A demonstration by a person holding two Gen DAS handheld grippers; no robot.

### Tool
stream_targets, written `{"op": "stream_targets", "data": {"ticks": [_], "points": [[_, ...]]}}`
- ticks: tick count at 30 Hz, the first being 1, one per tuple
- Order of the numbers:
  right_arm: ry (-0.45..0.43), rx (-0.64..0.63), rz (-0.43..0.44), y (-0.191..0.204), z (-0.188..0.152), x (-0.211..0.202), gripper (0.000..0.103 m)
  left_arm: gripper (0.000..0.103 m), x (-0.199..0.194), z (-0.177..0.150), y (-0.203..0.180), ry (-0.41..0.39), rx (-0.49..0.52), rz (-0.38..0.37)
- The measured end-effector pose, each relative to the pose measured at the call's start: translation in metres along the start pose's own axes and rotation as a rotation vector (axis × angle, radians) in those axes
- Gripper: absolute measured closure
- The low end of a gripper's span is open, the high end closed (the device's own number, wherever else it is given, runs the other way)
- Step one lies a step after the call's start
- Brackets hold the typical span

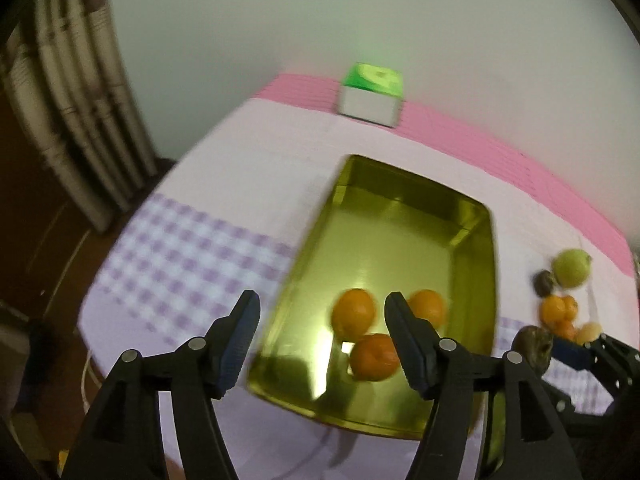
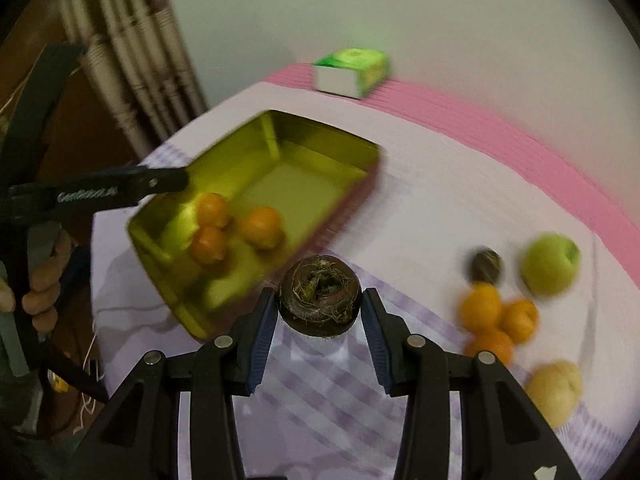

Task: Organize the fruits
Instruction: 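Carry the dark brown fruit with the right gripper into the tray and release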

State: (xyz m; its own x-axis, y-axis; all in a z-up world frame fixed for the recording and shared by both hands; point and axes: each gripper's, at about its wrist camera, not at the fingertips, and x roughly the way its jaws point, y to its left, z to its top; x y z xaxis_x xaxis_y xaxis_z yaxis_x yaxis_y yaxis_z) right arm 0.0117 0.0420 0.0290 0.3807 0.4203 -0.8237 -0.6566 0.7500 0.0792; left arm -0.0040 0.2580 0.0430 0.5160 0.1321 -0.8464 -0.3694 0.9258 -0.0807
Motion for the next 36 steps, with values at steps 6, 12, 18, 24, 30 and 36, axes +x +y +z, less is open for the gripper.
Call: {"op": "stream_targets", "data": {"ticks": [6, 12, 18, 24, 30, 36], "points": [[0.032, -0.085, 0.036, 0.036, 0.017, 0.027, 0.063, 0.037, 0.004, 0.000, 0.019, -0.002, -0.061, 0.064], [0.076, -0.129, 0.034, 0.053, 0.024, 0.049, 0.063, 0.037, 0.011, -0.001, 0.025, 0.012, -0.089, 0.075], [0.108, -0.153, 0.015, 0.059, 0.024, 0.062, 0.063, 0.037, 0.013, -0.001, 0.028, 0.017, -0.104, 0.082], [0.130, -0.162, 0.009, 0.060, 0.023, 0.071, 0.063, 0.037, 0.014, -0.001, 0.030, 0.026, -0.115, 0.087], [0.142, -0.171, -0.001, 0.059, 0.021, 0.079, 0.063, 0.036, 0.014, -0.001, 0.031, 0.028, -0.121, 0.084], [0.136, -0.187, -0.033, 0.059, 0.022, 0.082, 0.063, 0.035, 0.017, -0.002, 0.031, 0.041, -0.124, 0.085]]}}
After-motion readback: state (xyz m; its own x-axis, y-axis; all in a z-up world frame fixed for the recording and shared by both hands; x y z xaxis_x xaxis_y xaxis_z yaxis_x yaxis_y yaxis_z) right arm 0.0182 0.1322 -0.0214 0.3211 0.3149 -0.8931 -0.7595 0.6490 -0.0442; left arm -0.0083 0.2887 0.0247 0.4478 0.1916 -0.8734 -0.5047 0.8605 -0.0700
